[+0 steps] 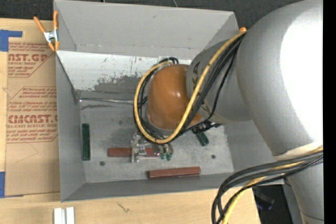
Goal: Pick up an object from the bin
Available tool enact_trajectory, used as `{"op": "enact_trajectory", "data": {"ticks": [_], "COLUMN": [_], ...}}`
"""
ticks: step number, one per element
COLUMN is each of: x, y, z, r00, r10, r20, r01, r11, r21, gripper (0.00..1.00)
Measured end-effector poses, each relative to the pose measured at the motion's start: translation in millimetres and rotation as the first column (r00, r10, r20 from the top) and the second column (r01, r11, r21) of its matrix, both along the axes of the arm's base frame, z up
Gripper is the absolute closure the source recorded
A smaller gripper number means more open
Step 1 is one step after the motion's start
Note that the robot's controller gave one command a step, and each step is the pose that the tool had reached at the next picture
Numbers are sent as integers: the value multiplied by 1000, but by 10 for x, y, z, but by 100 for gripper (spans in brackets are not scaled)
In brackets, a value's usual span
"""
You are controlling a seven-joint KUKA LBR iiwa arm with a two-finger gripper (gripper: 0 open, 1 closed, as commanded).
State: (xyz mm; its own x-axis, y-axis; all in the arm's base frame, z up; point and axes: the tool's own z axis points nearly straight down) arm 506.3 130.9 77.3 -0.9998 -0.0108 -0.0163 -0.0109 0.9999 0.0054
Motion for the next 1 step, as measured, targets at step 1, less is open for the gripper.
{"op": "enact_trajectory", "data": {"ticks": [1], "x": [0], "y": [0], "z": [0], "r00": [1000], "r10": [0], "r20": [0], "r01": [0], "r11": [1000], "r21": [0], "gripper": [100]}}
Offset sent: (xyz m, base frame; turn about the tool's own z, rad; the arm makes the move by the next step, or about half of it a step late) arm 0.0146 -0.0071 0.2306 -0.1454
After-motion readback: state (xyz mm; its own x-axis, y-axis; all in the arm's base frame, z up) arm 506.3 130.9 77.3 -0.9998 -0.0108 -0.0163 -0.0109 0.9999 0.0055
